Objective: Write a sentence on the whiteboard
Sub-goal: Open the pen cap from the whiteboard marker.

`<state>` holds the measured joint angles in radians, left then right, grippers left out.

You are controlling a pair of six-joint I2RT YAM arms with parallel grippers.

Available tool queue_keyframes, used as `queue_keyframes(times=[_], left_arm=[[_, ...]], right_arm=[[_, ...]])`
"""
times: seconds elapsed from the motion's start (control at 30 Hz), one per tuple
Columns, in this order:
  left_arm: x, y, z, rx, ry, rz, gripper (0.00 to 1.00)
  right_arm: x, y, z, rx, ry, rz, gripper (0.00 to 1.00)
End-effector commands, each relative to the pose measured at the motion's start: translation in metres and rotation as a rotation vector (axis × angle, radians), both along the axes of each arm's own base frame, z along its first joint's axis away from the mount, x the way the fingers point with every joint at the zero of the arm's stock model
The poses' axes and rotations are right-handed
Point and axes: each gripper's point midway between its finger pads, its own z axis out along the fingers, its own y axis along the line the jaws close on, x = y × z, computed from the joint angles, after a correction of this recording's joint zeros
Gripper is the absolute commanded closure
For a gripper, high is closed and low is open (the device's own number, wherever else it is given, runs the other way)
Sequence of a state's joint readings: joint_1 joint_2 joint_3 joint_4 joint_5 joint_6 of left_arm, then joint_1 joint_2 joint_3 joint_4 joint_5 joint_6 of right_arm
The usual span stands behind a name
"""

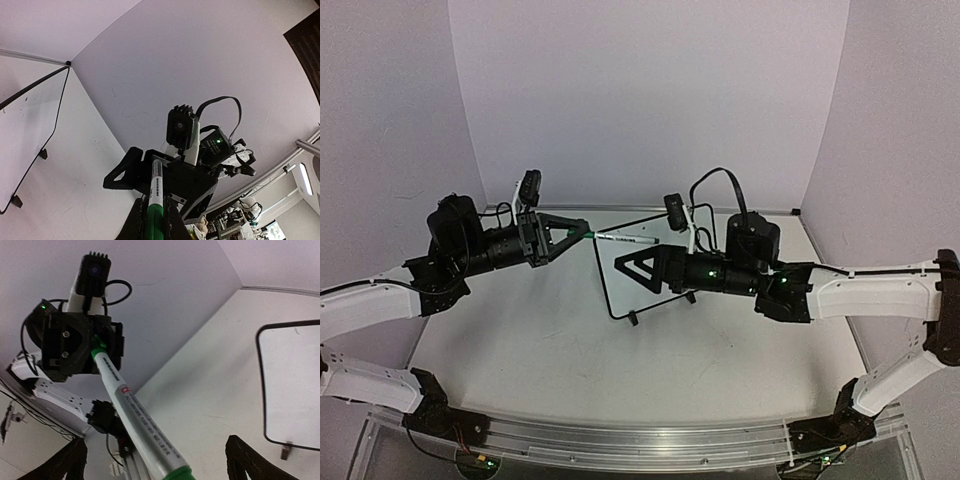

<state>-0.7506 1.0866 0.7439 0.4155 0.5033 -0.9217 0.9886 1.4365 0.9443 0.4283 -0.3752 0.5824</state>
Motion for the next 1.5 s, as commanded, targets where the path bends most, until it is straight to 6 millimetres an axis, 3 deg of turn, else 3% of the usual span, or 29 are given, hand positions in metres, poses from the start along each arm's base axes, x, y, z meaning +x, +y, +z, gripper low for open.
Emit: queue_keyframes(times=[0.0, 0.37, 0.83, 1.47], left_arm=[[-0.012, 0.006, 0.025, -0.072, -0.085, -0.030, 1.00], [-0.016, 0.000, 0.017, -0.045, -0.080, -0.076, 1.00], [-0.016, -0.010, 0.007, -0.020, -0.058, -0.129, 1.00], [-0.027, -0.002, 0.013, 0.007, -0.090, -0.133, 1.00]], right_arm=[[-0.028, 0.012, 0.059, 0.306, 0.022, 0.197, 0.10], [-0.038, 0.017, 0.071, 0.360, 0.022, 0.283, 0.19], [-0.040, 0.017, 0.073, 0.360, 0.015, 0.293, 0.26], [-0.037, 0.017, 0.072, 0.361, 0.015, 0.274, 0.28]])
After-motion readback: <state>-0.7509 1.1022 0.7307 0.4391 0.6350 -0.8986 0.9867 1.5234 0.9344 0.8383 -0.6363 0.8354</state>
